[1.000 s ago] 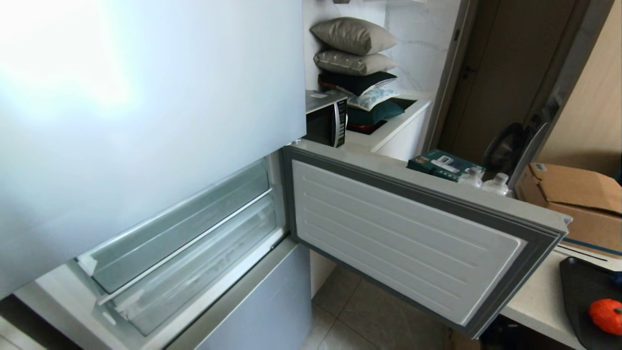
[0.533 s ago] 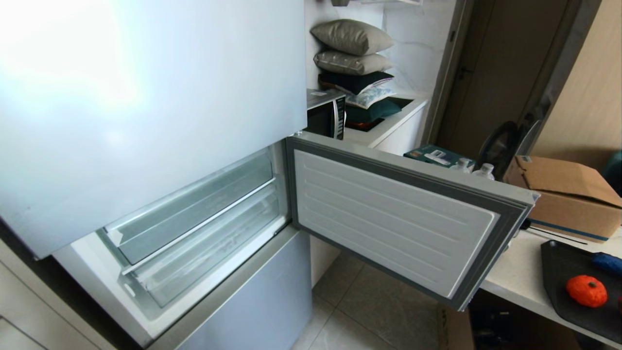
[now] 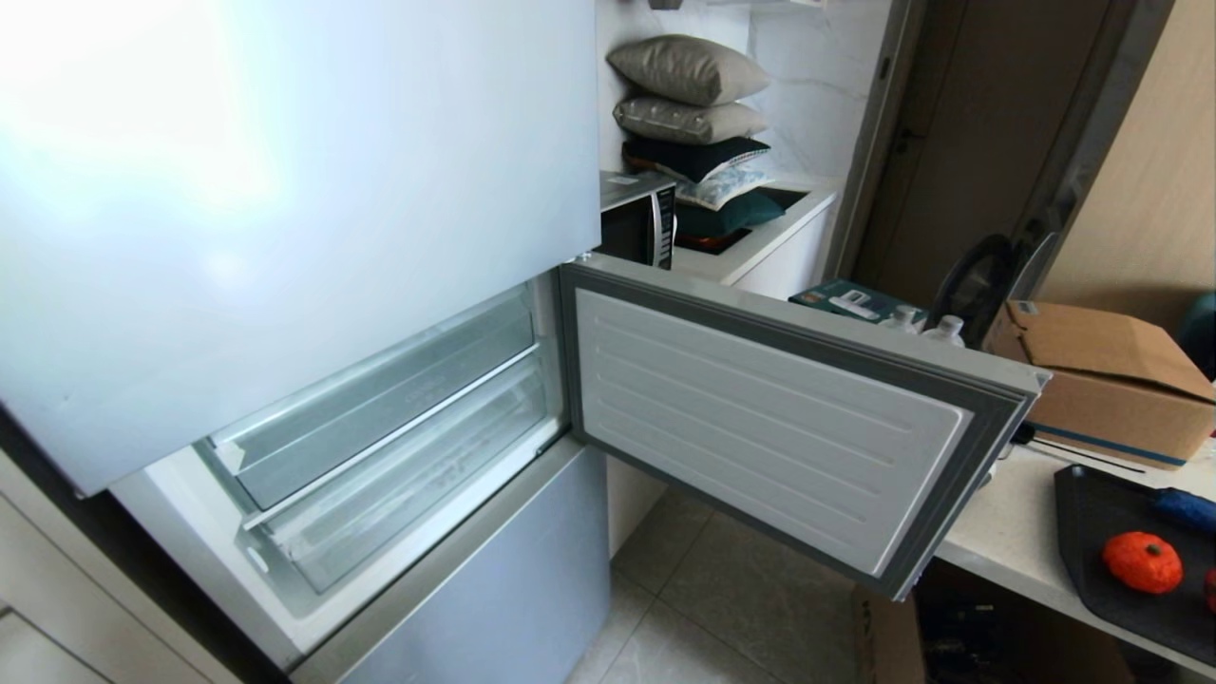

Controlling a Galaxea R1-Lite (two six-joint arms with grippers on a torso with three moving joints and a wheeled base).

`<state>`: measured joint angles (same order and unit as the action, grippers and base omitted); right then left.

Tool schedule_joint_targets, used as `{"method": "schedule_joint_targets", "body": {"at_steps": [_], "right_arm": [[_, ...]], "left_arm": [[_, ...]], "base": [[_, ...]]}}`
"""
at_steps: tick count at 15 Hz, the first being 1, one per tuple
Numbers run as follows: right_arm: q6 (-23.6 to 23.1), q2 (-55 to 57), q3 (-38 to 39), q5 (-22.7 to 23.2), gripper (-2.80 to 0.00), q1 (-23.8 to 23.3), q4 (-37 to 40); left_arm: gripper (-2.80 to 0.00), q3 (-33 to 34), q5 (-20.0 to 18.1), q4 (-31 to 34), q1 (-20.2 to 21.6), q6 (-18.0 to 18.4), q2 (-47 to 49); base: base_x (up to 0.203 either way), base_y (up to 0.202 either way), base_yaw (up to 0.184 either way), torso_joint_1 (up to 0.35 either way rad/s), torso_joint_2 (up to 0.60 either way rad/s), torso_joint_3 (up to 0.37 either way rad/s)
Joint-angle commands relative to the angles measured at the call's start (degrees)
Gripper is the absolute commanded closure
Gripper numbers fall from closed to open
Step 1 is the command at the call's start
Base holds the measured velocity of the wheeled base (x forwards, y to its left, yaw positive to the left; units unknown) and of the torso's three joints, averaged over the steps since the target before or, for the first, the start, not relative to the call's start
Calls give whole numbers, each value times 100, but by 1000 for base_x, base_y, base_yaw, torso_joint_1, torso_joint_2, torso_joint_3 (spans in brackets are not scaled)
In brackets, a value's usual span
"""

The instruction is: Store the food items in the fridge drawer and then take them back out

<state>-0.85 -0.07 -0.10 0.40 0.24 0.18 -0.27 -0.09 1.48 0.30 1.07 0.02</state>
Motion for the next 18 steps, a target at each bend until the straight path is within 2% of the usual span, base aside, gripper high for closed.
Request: {"method": "schedule_joint_targets", "body": {"at_steps": [1, 5, 18], "right_arm": [[-3, -1, 1, 3, 0, 2, -1], [-90, 3, -8, 13, 0, 2, 9], [58, 215, -16, -40, 0, -41, 33]], "left_arm": [[0, 0, 0, 2, 5, -2, -2], [0, 0, 0, 0, 5, -2, -2], [0, 0, 0, -7, 5, 0, -2]], "base": [[0, 0, 0, 0, 0, 0], [0, 0, 0, 0, 0, 0], [0, 0, 0, 0, 0, 0]]}}
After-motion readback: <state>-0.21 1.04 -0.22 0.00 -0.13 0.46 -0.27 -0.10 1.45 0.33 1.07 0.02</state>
